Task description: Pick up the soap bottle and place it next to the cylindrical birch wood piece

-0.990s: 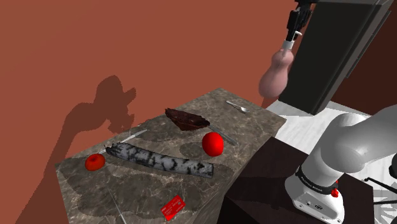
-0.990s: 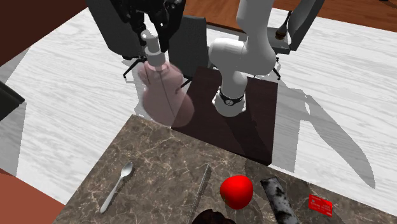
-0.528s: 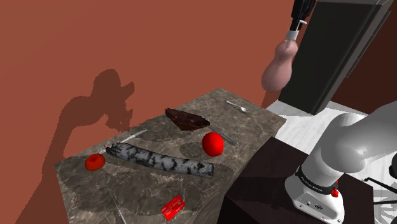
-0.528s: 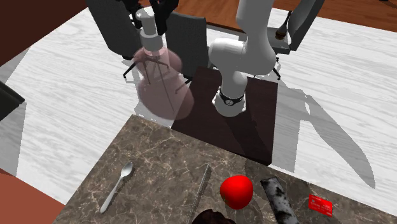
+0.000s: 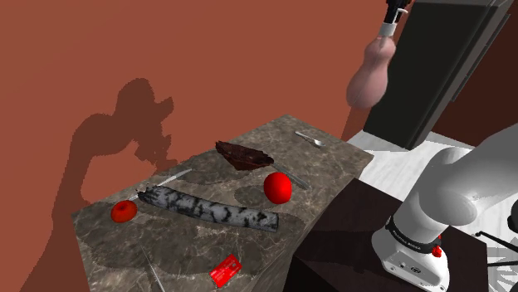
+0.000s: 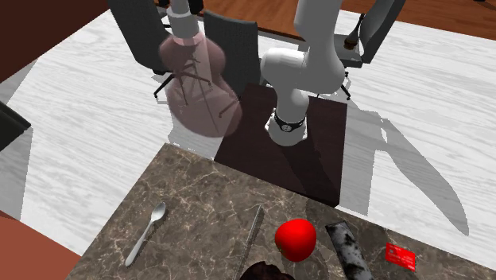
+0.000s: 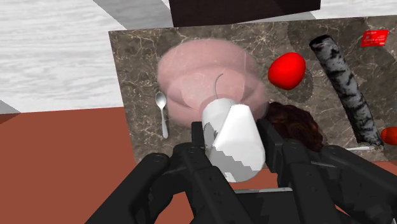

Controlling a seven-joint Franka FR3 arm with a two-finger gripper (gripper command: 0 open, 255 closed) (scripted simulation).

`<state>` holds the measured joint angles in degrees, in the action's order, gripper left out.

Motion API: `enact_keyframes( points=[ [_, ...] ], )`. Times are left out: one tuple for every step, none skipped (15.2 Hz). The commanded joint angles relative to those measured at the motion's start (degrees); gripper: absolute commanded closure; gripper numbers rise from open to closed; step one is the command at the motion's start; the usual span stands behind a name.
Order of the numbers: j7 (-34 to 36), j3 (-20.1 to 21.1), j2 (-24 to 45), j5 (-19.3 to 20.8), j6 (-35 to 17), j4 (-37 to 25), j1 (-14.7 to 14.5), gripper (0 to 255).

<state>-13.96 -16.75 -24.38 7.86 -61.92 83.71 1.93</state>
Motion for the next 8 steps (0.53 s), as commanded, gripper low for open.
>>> enact_keyframes(
  points=[
    [-0.4,-0.3,1.5,-0.2,1.7,-3.2,-0.1,255],
    [1.4,1.2,0.2,-0.5,1.2,-1.3,-0.3,255],
    [3.2,2.5,-0.9,-0.8,0.6,0.5,-0.5,255],
    [4.9,3.8,-2.0,-1.2,0.1,2.2,-0.6,255],
    [6.6,5.1,-2.9,-1.6,-0.4,3.9,-0.8,255],
    [8.3,6.4,-3.8,-2.1,-1.0,5.4,-1.0,255],
    [9.9,7.6,-4.6,-2.6,-1.5,6.8,-1.1,255],
    [11.5,8.9,-5.4,-3.1,-2.0,8.2,-1.3,255]
  ],
)
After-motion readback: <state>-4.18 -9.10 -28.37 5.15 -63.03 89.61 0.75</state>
